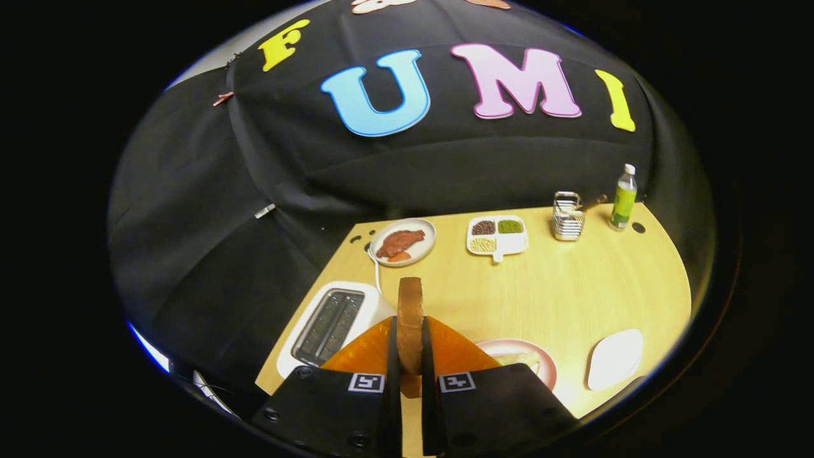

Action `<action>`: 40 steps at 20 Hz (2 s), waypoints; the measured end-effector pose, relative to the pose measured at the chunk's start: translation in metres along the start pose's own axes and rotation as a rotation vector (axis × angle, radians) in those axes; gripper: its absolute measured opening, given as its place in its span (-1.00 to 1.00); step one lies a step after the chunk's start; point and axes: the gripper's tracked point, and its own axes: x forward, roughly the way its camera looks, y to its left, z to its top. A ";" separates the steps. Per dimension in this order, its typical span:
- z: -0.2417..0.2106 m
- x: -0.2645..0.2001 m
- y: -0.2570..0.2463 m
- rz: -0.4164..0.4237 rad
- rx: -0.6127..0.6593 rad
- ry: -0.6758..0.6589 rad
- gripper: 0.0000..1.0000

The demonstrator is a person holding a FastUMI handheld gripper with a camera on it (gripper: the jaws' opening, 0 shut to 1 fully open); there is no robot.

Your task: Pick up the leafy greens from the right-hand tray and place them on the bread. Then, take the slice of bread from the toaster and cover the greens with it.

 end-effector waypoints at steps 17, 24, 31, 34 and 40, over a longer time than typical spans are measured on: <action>-0.091 0.031 -0.118 -0.036 0.421 0.128 -0.67; -0.124 0.031 -0.152 -0.102 0.470 0.177 -0.46; -0.150 0.023 -0.149 -0.131 0.374 0.247 0.78; -0.137 0.012 -0.151 -0.162 0.210 0.207 0.98; -0.081 -0.017 -0.146 -0.166 0.106 0.078 0.98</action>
